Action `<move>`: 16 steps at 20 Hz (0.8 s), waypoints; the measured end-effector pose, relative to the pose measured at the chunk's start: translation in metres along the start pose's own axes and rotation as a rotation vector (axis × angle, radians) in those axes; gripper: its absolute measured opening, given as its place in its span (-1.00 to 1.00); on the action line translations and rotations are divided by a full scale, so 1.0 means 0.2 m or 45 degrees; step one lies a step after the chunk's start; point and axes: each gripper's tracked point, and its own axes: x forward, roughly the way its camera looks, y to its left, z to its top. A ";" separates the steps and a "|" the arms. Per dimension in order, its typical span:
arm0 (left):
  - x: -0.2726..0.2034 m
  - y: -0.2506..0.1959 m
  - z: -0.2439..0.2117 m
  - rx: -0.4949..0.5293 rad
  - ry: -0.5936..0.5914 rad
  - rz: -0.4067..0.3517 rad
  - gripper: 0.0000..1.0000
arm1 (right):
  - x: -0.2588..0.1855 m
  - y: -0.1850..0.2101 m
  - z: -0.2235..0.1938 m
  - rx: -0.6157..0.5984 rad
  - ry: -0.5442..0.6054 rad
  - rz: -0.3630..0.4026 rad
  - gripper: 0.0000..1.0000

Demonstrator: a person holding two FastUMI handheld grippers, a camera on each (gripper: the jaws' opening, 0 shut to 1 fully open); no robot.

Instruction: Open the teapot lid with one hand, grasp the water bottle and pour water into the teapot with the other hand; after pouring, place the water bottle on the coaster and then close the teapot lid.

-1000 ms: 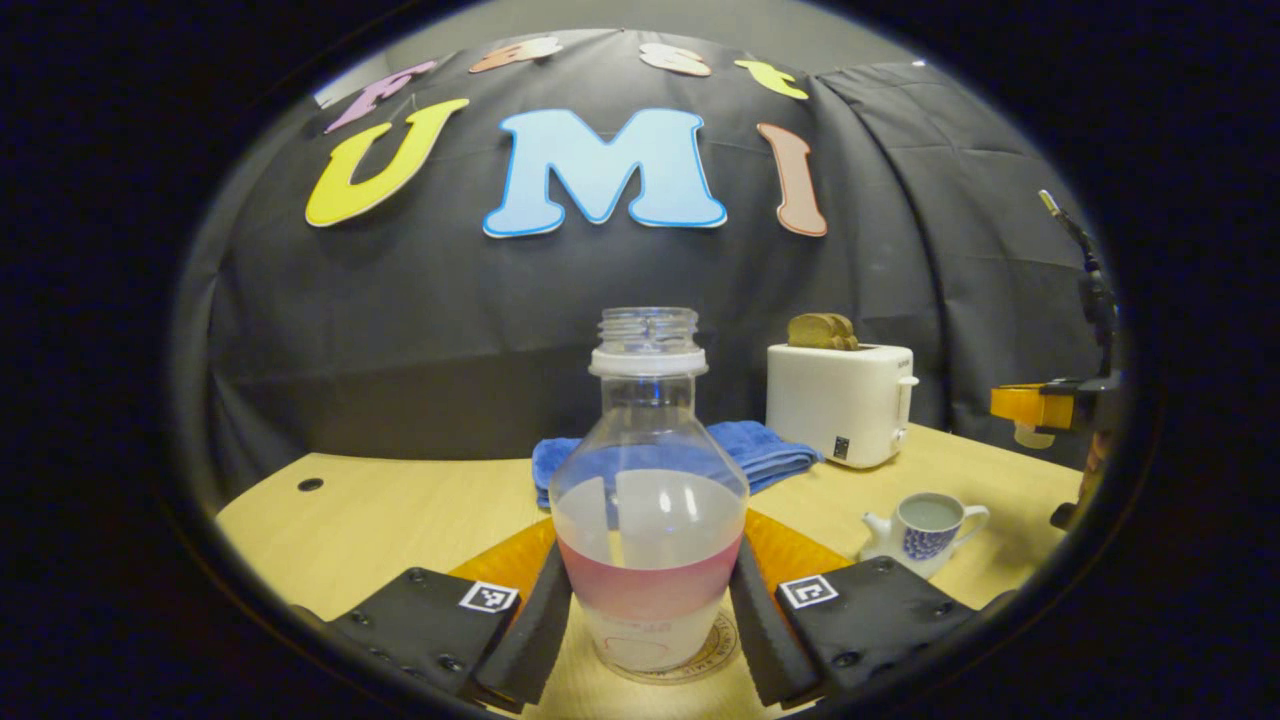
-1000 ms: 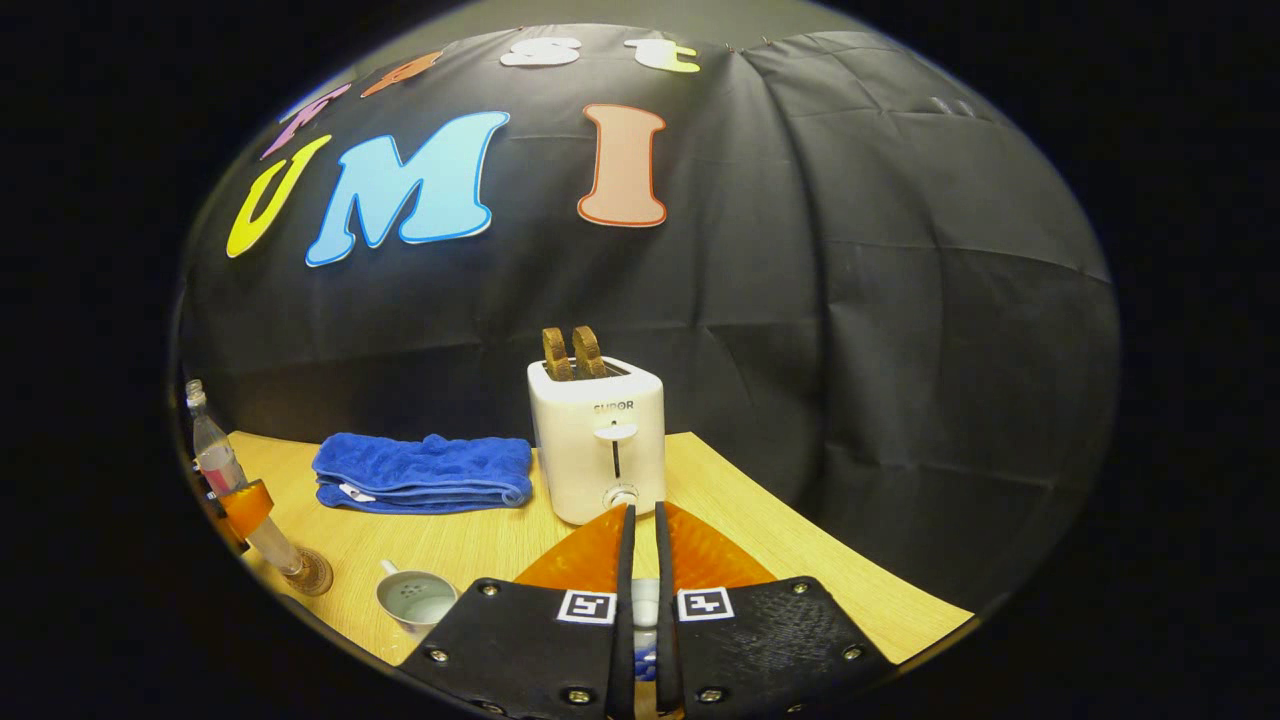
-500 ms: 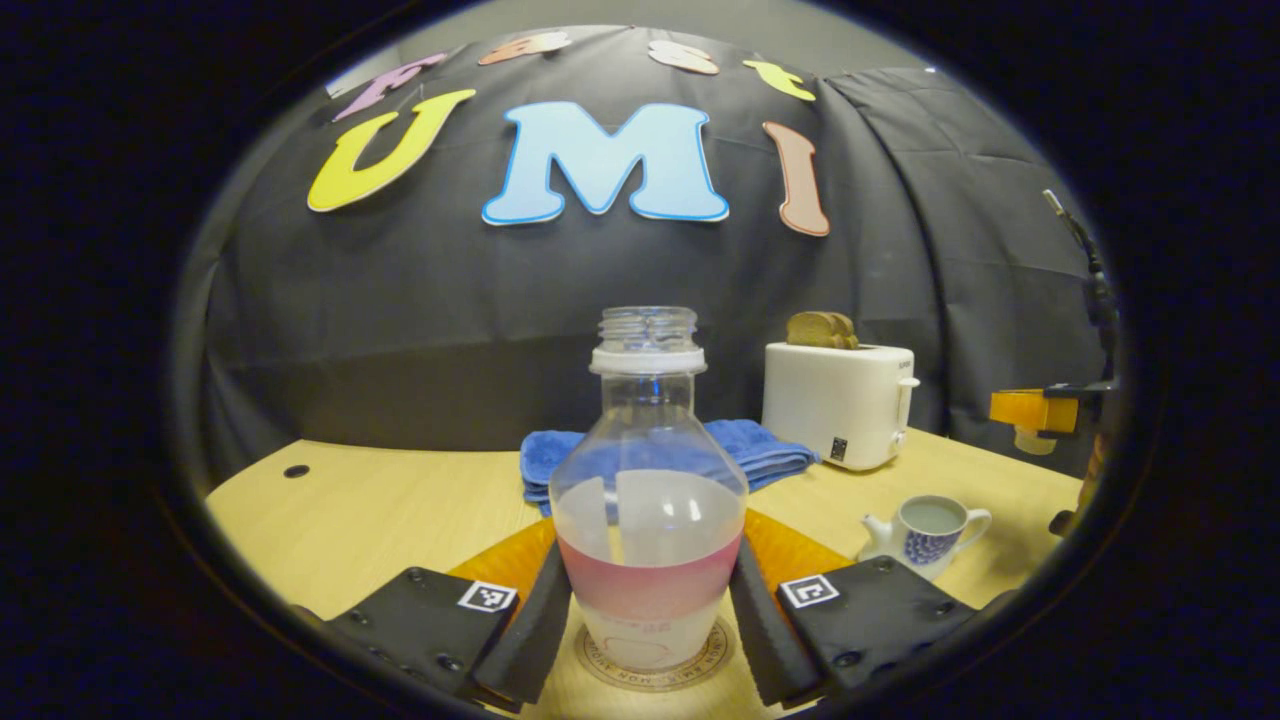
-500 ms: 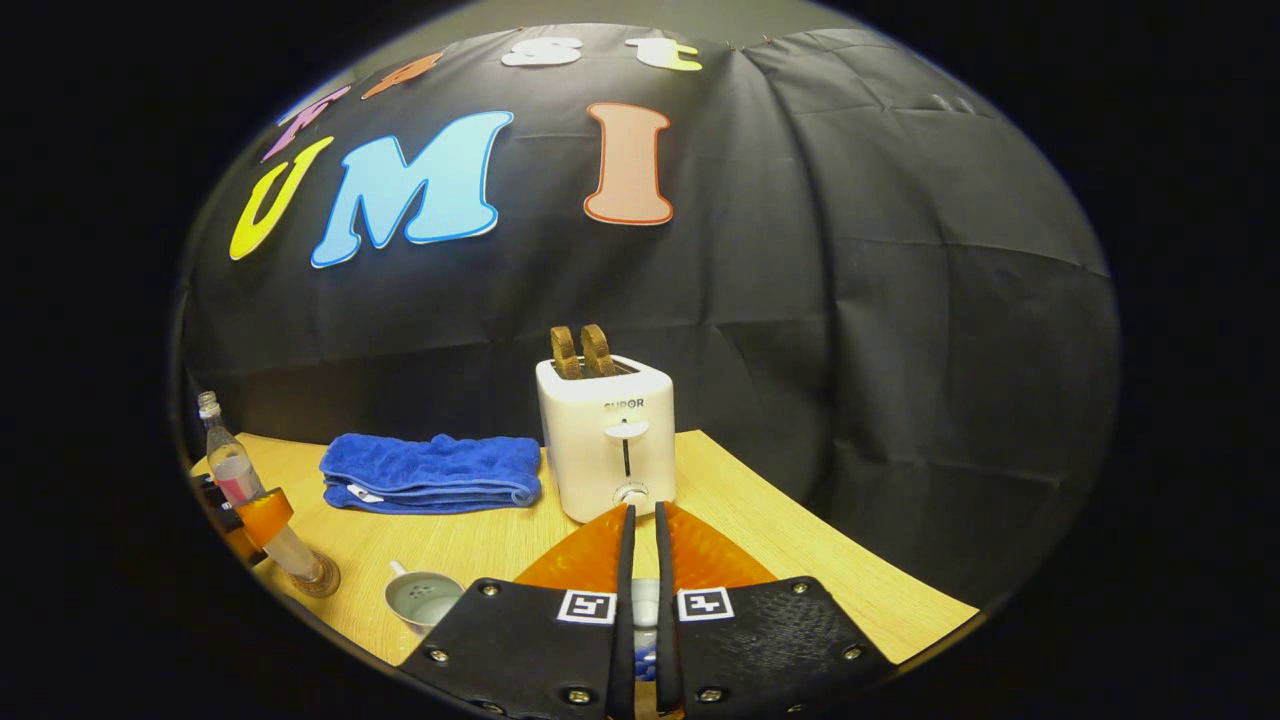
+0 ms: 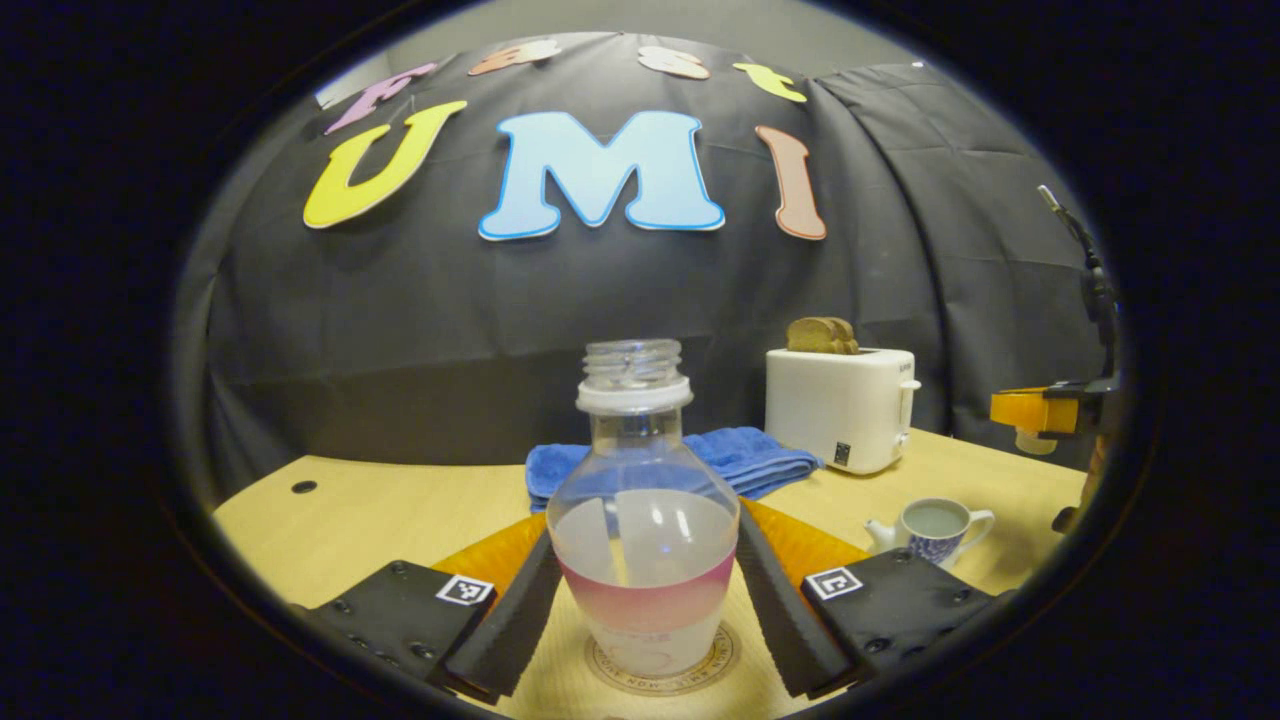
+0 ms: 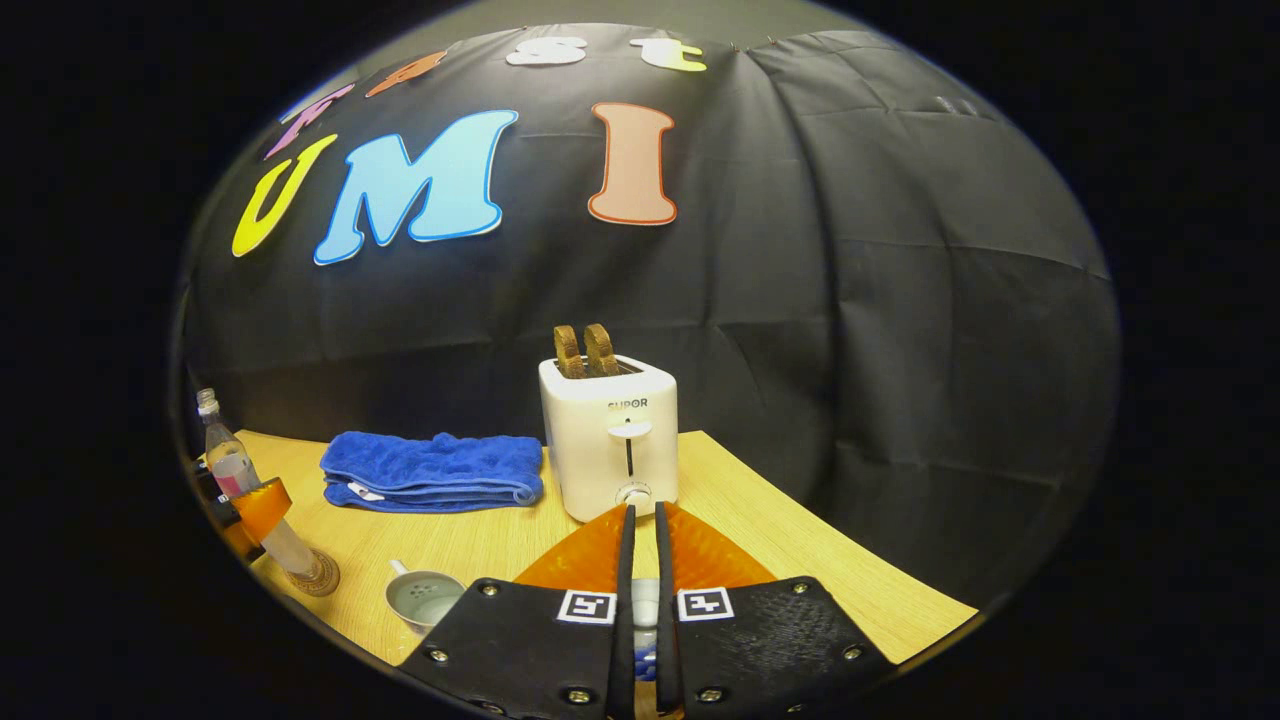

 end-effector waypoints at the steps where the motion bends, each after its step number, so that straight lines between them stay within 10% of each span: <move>1: -0.01 -0.01 0.01 -0.010 -0.004 -0.005 1.00 | 0.00 0.01 0.00 0.002 0.000 0.009 -0.84; 16: -0.36 0.00 0.05 -0.150 -0.070 -0.016 1.00 | -0.02 0.45 -0.01 0.076 -0.054 0.374 -0.84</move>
